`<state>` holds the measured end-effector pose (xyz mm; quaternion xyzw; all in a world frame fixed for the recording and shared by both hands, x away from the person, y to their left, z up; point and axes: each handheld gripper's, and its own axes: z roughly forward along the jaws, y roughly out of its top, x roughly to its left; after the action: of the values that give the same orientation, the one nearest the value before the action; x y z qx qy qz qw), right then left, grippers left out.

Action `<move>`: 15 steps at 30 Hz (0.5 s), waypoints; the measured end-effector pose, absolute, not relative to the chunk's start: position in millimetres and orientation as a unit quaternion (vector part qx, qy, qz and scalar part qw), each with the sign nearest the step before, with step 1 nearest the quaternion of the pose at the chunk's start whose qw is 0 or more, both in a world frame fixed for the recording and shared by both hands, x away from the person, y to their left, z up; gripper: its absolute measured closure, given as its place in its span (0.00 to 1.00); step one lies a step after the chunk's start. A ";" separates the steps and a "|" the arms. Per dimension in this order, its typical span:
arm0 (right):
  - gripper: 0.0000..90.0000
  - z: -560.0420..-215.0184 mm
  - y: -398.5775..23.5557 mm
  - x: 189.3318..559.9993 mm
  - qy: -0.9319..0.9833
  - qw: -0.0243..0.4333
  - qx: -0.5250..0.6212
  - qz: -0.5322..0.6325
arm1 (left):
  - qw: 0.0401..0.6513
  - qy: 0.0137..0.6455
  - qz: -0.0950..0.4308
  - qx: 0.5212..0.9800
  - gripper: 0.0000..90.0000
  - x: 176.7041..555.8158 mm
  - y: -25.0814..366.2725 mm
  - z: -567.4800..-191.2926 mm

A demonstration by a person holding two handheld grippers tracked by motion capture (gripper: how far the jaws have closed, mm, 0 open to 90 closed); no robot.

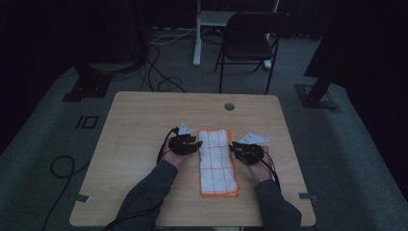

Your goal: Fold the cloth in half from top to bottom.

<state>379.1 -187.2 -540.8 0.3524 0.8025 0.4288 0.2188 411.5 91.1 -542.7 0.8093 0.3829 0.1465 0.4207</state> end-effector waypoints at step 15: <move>0.96 -545.9 -172.6 401.6 0.801 0.217 0.354 0.432 | 0.423 0.399 0.151 0.799 0.67 419.9 91.1 -546.6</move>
<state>401.6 -172.6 -545.9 0.3536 0.8009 0.4318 0.2169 419.9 91.1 -546.6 0.7995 0.3988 0.1513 0.4230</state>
